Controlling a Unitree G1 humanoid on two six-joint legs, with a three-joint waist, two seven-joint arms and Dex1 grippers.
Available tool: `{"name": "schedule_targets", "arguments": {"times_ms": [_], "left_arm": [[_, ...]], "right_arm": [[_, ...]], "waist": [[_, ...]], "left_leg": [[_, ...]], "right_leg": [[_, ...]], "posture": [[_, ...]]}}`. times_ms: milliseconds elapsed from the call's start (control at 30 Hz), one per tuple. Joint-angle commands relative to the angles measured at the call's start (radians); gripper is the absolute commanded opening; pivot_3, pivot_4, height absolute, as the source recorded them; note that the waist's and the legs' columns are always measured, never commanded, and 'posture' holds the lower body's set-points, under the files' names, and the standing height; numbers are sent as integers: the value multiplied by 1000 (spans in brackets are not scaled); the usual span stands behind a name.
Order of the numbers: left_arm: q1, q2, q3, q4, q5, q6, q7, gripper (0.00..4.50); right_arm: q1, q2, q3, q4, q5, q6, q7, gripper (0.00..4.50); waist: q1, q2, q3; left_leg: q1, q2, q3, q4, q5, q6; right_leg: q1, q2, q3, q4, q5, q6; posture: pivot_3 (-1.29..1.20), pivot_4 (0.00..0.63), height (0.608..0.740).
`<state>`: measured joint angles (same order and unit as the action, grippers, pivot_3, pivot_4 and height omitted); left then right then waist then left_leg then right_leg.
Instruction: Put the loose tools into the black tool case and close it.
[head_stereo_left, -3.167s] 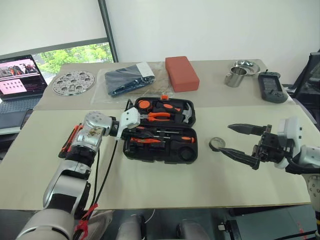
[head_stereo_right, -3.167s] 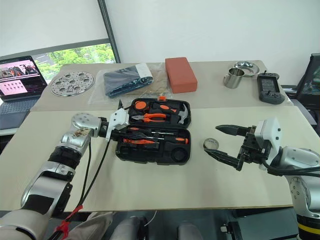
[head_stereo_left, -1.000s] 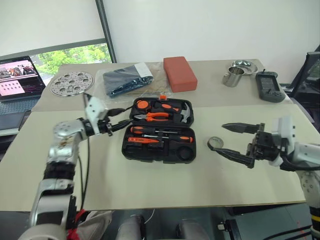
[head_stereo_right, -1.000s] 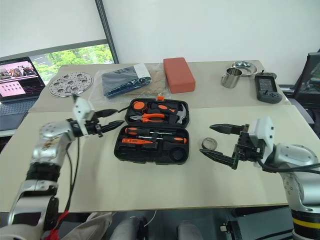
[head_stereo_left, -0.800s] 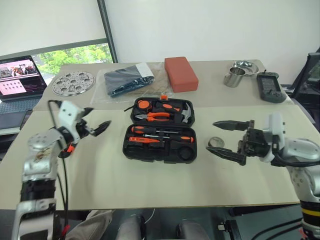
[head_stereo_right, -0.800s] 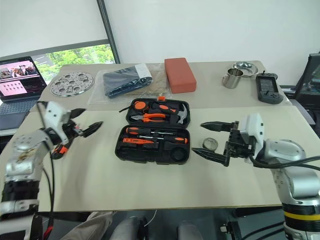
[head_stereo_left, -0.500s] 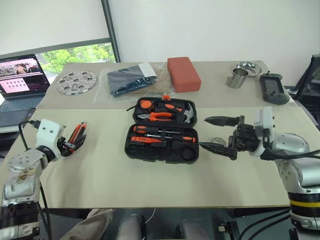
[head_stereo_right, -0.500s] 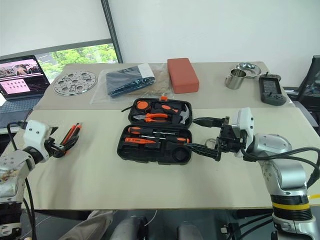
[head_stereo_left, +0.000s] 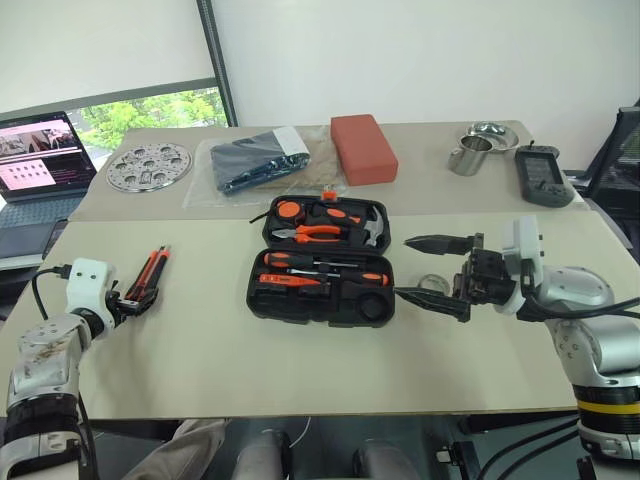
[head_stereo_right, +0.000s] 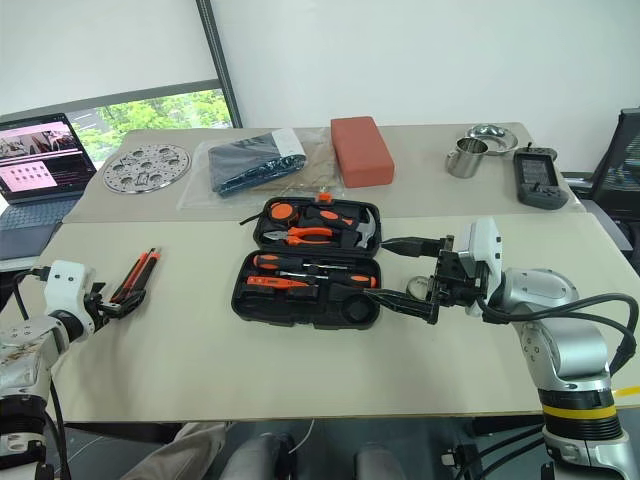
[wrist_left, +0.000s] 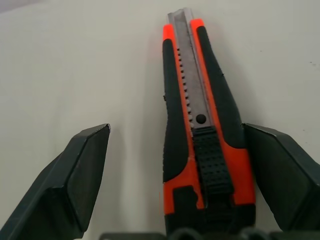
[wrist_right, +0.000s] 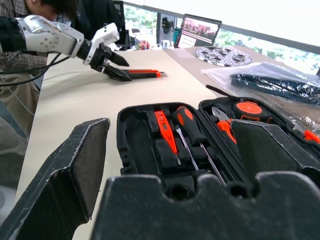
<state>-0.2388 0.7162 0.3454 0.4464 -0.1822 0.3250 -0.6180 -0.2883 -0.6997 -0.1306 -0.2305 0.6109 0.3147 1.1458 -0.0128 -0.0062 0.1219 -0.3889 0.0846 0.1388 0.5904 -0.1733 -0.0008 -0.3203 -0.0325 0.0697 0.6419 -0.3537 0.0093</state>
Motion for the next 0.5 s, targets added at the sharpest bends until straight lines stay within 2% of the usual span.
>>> {"name": "schedule_targets", "arguments": {"times_ms": [33,200,233,367,500], "left_arm": [[18,8,-40,59,13,16,-31,3788],[13,9,-36,66,1,20,-31,1909],[11,10,-38,66,1,20,-30,1753],[-6,8,-30,53,0,-6,-16,1755],[-65,-1,-22,-26,-59,-106,-104,1755]], "right_arm": [[3,-17,-34,-43,18,-2,-8,4500],[8,-21,-38,-51,22,0,-15,4500],[8,-23,-39,-51,22,-1,-15,4500],[3,-27,-40,-48,23,-1,-14,4500],[2,-28,-42,-41,24,-5,-13,4500]], "waist": [[-1,2,-1],[-4,4,-2],[-4,4,-2],[-3,4,-2],[-1,1,0]], "left_leg": [[0,0,0,0,0,0],[1,-1,1,-1,0,1],[1,-1,1,-1,0,1],[1,-1,1,-1,0,1],[0,-1,1,0,0,1]], "right_leg": [[0,-1,0,0,0,0],[0,-4,0,0,0,0],[0,-4,0,1,0,0],[0,-4,0,1,0,0],[-1,-4,-1,1,0,0]], "posture": [[0,150,740],[0,150,740],[0,150,740],[0,150,740],[0,150,740]]}}
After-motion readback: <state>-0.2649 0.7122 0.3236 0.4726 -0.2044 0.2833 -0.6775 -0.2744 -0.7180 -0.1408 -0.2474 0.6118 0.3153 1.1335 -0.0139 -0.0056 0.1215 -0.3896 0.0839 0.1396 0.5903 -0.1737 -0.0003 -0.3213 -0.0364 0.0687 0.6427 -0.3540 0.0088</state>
